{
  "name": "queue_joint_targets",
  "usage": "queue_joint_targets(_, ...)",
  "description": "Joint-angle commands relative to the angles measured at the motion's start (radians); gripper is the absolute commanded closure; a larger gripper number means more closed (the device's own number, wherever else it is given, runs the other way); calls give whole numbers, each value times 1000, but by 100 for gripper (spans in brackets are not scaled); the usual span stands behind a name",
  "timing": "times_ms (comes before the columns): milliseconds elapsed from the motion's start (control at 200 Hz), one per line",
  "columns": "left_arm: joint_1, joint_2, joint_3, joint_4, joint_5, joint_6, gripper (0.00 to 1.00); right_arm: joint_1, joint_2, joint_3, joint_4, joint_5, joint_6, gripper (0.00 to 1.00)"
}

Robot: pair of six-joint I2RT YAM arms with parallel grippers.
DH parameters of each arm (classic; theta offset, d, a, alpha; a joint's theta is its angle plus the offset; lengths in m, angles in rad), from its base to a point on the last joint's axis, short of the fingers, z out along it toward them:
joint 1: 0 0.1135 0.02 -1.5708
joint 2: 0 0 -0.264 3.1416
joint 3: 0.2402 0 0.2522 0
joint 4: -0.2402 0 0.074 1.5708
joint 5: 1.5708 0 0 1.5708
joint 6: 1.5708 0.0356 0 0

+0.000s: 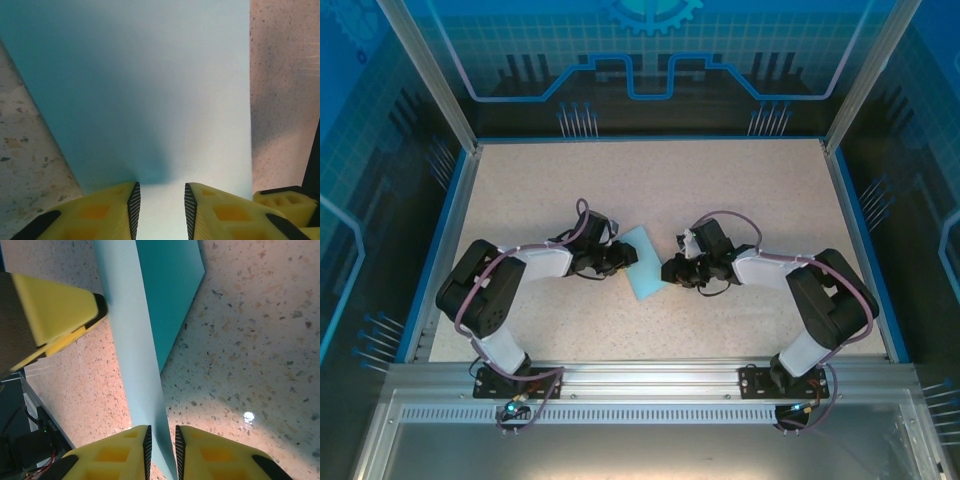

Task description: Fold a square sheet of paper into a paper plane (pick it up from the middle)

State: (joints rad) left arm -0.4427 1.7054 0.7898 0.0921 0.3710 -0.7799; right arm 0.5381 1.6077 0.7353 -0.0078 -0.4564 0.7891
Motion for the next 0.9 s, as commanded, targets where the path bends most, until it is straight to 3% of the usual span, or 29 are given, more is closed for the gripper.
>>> queue_joint_targets(0,-1,20,23,-12,-12,22,67,-1,-28,2,-25,-24,6,79)
queue_joint_targets(595,-2,22,35,-15,-10,27,67,47,48,107,-34,-51,75,91)
queue_joint_targets(895,-1,-29,48,-47,-47,44,64,74,129,186,-63,-32,123,91)
